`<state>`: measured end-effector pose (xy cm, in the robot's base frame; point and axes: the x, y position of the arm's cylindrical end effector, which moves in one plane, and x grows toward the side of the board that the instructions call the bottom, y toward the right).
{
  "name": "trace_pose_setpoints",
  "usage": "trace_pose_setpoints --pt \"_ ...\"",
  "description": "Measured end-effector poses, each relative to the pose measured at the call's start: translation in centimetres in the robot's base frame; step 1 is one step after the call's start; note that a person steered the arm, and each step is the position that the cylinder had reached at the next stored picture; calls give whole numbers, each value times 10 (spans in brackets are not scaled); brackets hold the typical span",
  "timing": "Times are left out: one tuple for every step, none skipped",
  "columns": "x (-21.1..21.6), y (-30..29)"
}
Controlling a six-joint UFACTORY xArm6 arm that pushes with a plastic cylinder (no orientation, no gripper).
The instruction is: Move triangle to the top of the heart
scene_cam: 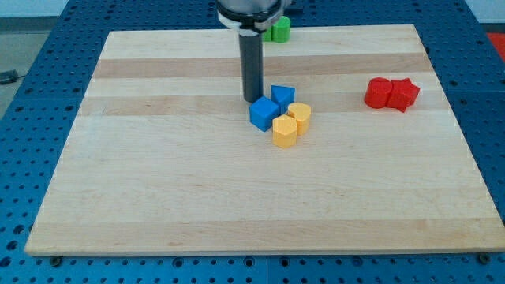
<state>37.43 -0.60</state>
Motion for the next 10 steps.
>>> trace_pose_setpoints --pt "19 14" --pt "20 14" --pt "17 14" --pt "-1 10" --pt "-2 20" --pt "-2 41" --pt "-2 50" --pt "-3 50" --pt "-35 47" --pt "-38 92"
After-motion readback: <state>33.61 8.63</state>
